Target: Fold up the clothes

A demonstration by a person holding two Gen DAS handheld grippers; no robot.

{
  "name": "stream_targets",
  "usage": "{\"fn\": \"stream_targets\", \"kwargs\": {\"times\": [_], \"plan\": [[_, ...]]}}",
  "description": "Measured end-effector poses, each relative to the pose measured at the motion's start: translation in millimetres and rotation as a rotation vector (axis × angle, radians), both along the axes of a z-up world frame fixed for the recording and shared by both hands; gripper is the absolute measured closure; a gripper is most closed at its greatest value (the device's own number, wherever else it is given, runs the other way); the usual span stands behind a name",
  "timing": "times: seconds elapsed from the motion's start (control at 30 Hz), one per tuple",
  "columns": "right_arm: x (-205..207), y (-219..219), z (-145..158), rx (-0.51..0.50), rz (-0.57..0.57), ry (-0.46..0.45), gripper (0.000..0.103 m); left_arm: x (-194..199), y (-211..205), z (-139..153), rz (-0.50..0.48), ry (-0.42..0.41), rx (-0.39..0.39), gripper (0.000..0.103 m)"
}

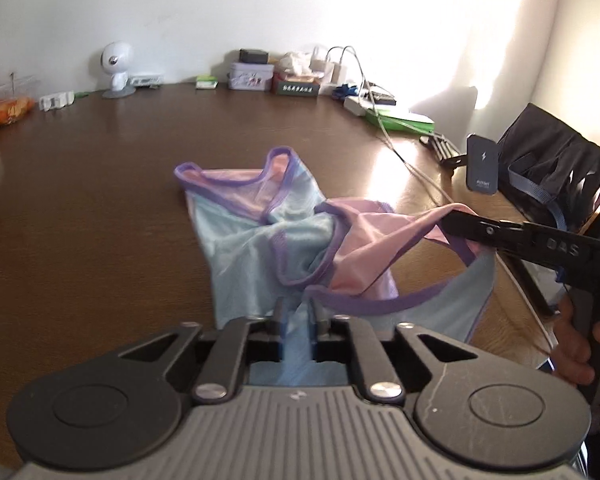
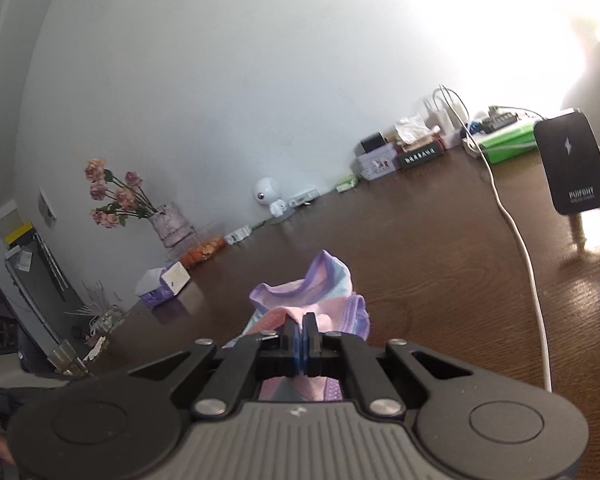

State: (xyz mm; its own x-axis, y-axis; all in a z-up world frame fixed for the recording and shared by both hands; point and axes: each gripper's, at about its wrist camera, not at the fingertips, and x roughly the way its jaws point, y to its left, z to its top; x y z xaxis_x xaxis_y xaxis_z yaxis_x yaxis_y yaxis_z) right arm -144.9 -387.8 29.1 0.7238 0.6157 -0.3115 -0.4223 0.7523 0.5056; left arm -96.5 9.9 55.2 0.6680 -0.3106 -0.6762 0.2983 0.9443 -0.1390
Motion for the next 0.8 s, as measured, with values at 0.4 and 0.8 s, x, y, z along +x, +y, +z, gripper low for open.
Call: {"fn": "stream_targets", "kwargs": {"times": [0.4, 0.8], "plan": [[-27, 8, -20, -0.188, -0.070, 0.094, 0.102, -39, 22, -6, 0.019, -0.013, -0.086, 0.097], [-62, 18, 36, -0.065, -0.006, -0.155, 0.102, -63, 12, 17, -0.071, -0.173, -0.040, 0.059]]}}
